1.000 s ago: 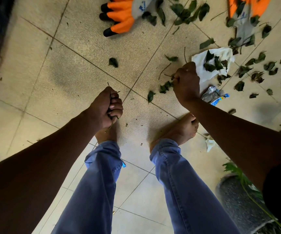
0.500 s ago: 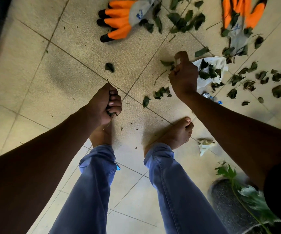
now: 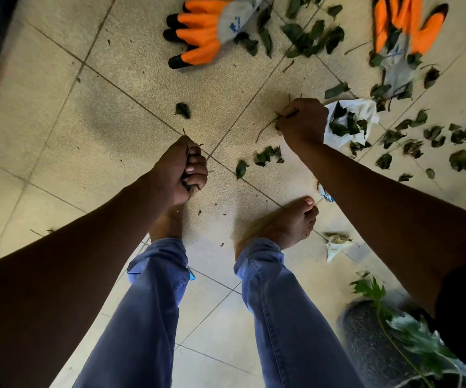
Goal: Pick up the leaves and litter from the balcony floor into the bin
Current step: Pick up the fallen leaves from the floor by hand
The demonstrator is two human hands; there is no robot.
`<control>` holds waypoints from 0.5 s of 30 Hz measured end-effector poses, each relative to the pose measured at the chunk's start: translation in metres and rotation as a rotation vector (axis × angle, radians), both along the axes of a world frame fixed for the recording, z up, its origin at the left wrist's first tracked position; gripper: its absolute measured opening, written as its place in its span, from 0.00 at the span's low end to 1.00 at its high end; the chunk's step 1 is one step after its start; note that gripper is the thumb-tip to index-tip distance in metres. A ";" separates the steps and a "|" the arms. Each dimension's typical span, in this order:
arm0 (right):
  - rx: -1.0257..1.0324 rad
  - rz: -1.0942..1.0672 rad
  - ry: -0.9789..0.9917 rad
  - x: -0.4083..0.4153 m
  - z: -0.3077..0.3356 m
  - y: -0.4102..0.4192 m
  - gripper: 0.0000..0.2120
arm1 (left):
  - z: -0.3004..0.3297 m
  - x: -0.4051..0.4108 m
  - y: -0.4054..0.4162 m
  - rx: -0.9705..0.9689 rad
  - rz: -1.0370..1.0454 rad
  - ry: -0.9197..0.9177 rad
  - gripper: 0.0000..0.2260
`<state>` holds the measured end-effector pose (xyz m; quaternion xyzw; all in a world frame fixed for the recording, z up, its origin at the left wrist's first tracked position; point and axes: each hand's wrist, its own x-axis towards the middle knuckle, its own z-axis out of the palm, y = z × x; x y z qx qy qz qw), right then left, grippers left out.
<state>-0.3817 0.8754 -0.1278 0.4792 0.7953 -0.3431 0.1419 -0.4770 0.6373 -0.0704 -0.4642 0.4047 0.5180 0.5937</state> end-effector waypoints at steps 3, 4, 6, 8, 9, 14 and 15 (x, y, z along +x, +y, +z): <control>-0.477 -0.381 0.212 -0.014 0.038 -0.026 0.07 | 0.001 0.002 0.004 0.033 0.036 -0.019 0.15; -0.609 -0.406 0.301 -0.019 0.055 -0.040 0.06 | 0.001 0.003 0.006 0.040 0.054 -0.020 0.14; -0.714 -0.334 0.380 -0.026 0.091 -0.068 0.06 | 0.004 0.005 0.012 0.048 0.092 0.006 0.13; -0.737 -0.263 0.370 -0.026 0.112 -0.093 0.07 | 0.006 0.006 0.019 0.060 0.081 0.080 0.13; -0.731 -0.232 0.353 -0.024 0.119 -0.105 0.07 | 0.008 0.007 0.022 0.060 0.064 0.111 0.13; -0.387 -0.068 0.329 -0.014 0.122 -0.135 0.06 | 0.012 0.009 0.028 0.149 0.160 0.070 0.17; -0.287 -0.031 0.327 -0.016 0.119 -0.136 0.07 | 0.015 0.010 0.030 0.178 0.194 0.072 0.16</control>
